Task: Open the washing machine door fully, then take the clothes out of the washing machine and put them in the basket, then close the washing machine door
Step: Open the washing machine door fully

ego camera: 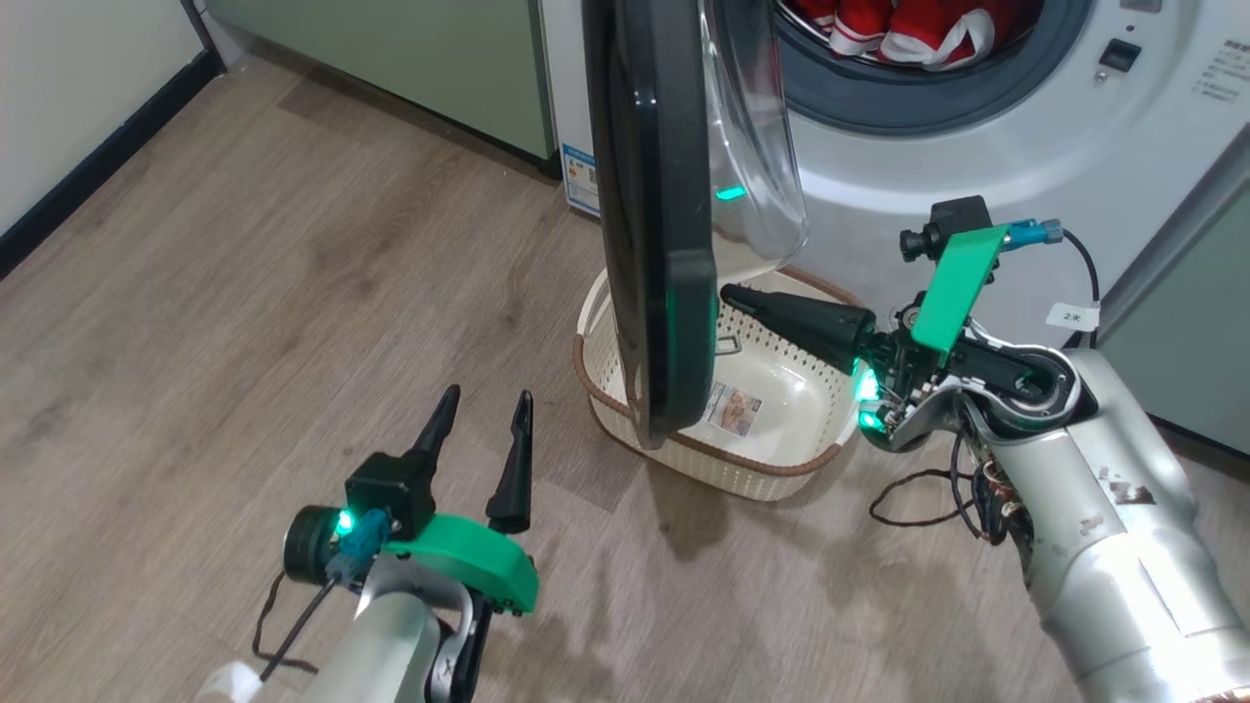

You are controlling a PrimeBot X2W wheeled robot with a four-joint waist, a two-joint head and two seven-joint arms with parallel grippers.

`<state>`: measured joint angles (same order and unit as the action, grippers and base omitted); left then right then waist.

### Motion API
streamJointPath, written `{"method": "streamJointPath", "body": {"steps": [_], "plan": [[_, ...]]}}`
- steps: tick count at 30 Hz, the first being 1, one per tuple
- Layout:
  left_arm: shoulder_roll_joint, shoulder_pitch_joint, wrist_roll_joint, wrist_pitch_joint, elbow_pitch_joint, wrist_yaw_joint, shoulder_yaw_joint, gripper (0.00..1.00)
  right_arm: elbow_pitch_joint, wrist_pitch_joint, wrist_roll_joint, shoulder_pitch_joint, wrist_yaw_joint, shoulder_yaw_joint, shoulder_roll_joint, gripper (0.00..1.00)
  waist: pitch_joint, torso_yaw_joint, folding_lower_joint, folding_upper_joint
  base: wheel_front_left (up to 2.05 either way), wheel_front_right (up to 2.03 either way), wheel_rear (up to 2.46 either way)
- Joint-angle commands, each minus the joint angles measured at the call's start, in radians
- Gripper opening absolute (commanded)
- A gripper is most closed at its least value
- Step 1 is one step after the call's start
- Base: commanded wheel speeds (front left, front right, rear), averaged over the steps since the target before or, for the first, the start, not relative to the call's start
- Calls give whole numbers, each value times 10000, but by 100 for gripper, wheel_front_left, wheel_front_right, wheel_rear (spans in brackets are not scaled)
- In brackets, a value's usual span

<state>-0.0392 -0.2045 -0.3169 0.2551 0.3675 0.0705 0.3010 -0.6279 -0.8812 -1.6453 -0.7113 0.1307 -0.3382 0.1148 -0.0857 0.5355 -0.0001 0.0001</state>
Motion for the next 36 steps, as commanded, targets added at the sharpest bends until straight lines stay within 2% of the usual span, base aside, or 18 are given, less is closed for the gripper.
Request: {"method": "streamJointPath", "body": {"steps": [1,5,6,7,8,19,25,30,36], "plan": [[-110,-179,117,67,-322,-40,-445,100,369,106,38,26,0,63,-246,0,57,-38,1,-1,0,0,0],[-110,-151,191,67,-249,-91,-618,100,273,687,100,214,0,487,-267,0,255,-152,1,-1,0,0,0],[-110,-142,216,67,-229,-116,-675,100,273,764,122,288,0,564,-246,19,324,-195,1,-1,0,0,0],[-110,-129,246,67,-207,-153,-739,100,293,903,182,382,0,642,-209,45,399,-245,1,-1,0,0,0],[-110,-119,275,67,-180,-194,-811,100,320,1009,192,503,0,732,-193,100,475,-296,1,-1,0,0,0],[-110,-149,1036,67,163,-641,-2005,100,958,2504,594,1869,0,1555,63,100,1108,-1622,1,-1,0,0,0],[-122,-225,1403,67,561,-951,-2770,100,1230,3790,1100,2888,0,1968,452,100,1429,-2462,1,-1,0,0,0],[-144,-179,1577,67,698,-1094,-3372,100,1611,5330,1926,3715,0,1980,905,100,1637,-3094,1,-1,0,0,0],[-149,-24,1738,67,779,-1226,-3967,100,1904,7882,3265,4510,0,1383,1554,100,1830,-3688,1,-1,0,0,0]]}}
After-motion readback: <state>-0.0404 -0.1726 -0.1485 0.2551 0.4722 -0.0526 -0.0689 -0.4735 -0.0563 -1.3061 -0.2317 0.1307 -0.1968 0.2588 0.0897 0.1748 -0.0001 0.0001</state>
